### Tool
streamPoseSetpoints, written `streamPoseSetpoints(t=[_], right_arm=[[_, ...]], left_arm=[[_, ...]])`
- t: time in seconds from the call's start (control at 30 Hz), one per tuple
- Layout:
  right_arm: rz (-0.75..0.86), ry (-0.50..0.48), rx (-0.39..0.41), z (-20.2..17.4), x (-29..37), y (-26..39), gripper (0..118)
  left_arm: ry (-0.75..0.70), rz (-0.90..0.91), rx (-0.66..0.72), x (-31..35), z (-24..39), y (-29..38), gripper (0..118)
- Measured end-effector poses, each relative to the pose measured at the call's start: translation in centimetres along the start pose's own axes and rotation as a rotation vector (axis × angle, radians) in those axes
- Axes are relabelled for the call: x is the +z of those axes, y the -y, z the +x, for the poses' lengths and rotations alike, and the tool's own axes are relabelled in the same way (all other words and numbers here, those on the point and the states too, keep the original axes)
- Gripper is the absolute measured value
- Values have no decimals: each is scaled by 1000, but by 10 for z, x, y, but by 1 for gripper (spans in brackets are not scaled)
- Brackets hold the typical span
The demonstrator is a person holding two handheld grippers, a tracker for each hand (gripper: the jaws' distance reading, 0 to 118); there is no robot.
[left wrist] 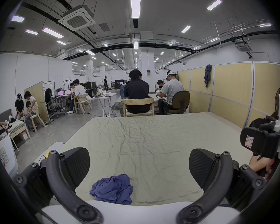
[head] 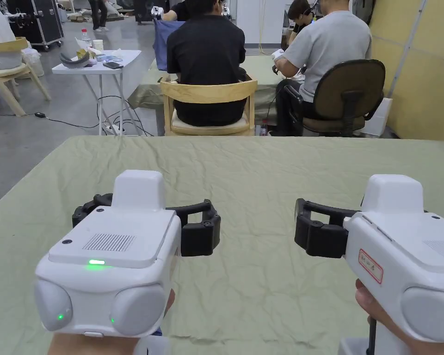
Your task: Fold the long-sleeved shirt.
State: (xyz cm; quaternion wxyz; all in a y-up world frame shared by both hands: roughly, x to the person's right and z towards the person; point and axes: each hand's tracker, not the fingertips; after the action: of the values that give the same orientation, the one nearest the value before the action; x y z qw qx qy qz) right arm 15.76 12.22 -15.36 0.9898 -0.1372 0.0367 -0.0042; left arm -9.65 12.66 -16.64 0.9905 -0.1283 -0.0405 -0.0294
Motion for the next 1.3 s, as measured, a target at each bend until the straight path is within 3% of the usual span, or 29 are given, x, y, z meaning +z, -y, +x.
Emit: streamPoseSetpoints(t=[1.3], right_arm=[[8, -34, -10, -2, 4, -1, 118]], left_arm=[[25, 18, 24, 4, 1, -4, 118]])
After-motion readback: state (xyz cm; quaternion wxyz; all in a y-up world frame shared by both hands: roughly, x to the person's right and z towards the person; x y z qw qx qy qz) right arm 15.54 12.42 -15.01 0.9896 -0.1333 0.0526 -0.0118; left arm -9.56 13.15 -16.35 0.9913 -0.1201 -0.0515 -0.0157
